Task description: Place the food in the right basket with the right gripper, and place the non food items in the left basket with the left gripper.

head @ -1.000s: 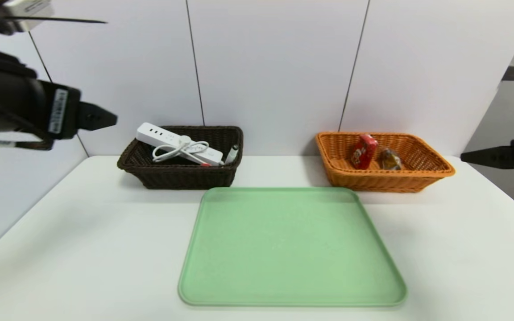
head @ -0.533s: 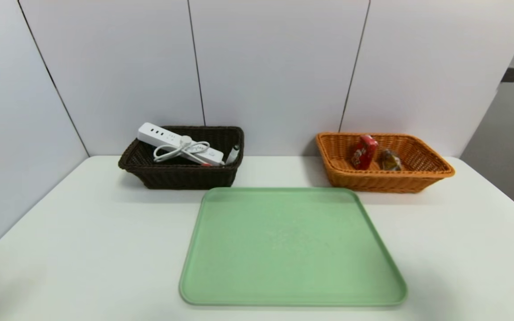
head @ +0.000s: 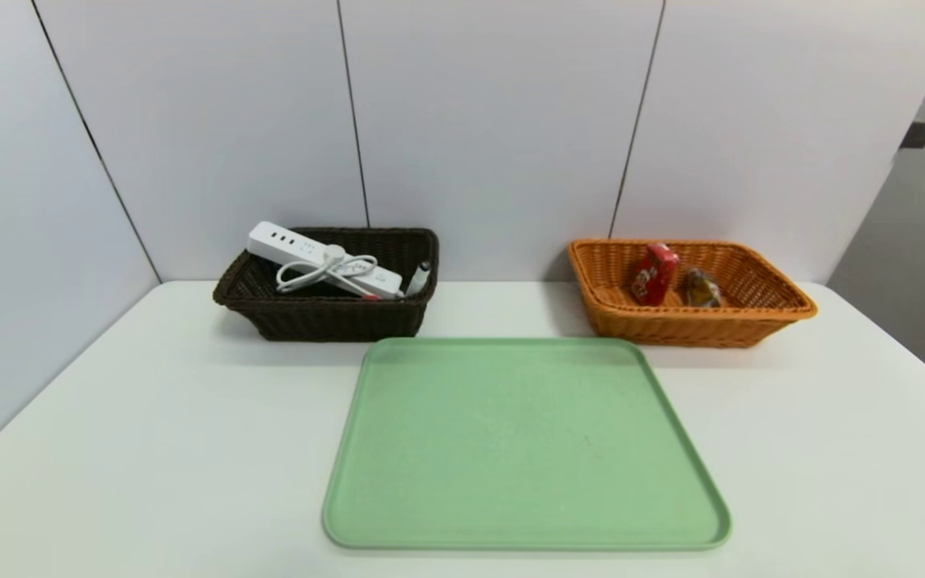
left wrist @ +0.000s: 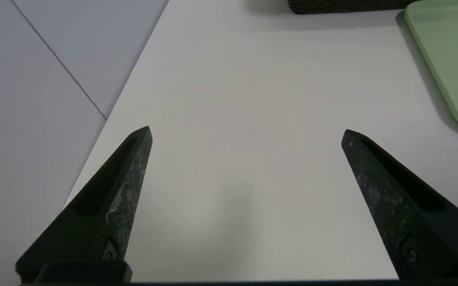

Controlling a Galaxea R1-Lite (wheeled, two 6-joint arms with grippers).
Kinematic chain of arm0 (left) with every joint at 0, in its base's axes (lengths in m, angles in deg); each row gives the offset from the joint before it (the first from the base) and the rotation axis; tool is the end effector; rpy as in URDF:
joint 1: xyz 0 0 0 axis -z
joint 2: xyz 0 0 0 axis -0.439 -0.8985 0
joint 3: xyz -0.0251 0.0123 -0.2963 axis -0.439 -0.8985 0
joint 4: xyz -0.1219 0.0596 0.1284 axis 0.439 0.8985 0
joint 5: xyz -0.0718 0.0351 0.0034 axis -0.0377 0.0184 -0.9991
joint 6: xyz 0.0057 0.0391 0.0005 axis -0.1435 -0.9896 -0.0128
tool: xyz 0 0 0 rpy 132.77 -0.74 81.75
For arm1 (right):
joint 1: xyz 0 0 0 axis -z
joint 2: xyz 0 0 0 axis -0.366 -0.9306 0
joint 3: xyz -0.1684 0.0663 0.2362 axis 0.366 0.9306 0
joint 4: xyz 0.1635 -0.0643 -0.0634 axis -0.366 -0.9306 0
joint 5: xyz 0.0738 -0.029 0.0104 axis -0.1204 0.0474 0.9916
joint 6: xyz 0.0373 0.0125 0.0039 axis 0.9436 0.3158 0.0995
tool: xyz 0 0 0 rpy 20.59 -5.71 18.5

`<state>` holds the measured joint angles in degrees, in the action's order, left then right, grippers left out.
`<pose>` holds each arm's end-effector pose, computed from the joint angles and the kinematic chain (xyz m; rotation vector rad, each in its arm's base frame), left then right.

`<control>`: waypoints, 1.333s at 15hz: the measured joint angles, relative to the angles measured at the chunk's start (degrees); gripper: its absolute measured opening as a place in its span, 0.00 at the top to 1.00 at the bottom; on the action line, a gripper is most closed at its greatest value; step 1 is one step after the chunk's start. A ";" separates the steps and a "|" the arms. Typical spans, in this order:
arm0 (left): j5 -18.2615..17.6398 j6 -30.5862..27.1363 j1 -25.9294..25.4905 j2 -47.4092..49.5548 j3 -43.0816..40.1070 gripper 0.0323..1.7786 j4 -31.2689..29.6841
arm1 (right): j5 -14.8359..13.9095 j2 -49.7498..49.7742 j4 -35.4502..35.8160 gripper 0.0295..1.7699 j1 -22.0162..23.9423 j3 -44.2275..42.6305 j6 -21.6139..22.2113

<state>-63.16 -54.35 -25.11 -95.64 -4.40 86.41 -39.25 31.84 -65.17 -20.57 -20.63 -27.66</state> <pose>-0.0243 0.0067 0.1498 0.0975 0.1600 0.1347 -0.0020 0.0005 0.1949 -0.0391 0.0920 -0.0054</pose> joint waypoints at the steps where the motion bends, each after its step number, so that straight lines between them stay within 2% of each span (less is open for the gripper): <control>1: -0.52 -1.55 -0.16 2.67 -1.45 0.05 0.55 | 0.02 2.65 -0.02 0.03 0.02 1.21 -0.06; 4: -0.28 -5.08 -0.38 8.70 -5.51 0.05 0.38 | 0.00 9.70 0.02 0.03 -0.20 2.95 -0.54; 7: 1.10 -5.38 -0.40 10.67 -7.77 0.05 -3.91 | 0.13 16.90 0.74 0.03 -0.52 4.72 -5.81; 9: 1.05 -5.57 -0.40 11.02 -10.74 0.05 -11.25 | 0.06 19.13 6.86 0.03 -0.60 6.47 -9.94; 11: 0.88 -7.50 -0.40 11.13 -15.59 0.05 -22.32 | -0.39 20.21 14.96 0.03 -0.63 10.40 -13.63; 14: 0.44 -10.78 -0.40 11.18 -22.47 0.05 -39.79 | -0.07 20.77 29.54 0.03 -0.63 22.03 -15.53; 15: 0.30 -10.70 -0.40 11.18 -23.10 0.05 -41.78 | 0.22 20.80 34.21 0.03 -0.68 25.81 -16.19; 16: 0.24 -10.37 -0.40 11.18 -23.42 0.05 -41.07 | 0.41 20.80 36.07 0.03 -0.66 27.45 -16.65; 17: -0.02 -9.94 -0.40 11.18 -23.59 0.05 -38.19 | 0.37 20.81 34.89 0.03 -0.66 28.48 -16.54; 18: -1.01 -9.55 -0.40 11.18 -23.67 0.05 -34.89 | 0.17 20.81 30.98 0.03 -0.61 28.98 -15.53; 20: -6.72 -8.03 -0.40 11.18 -23.70 0.05 -29.46 | 1.90 20.81 19.57 0.03 -0.63 29.38 -11.64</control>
<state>-69.88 -62.39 -25.52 -84.46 -28.09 56.95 -37.35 52.65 -45.61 -21.20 8.75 -39.31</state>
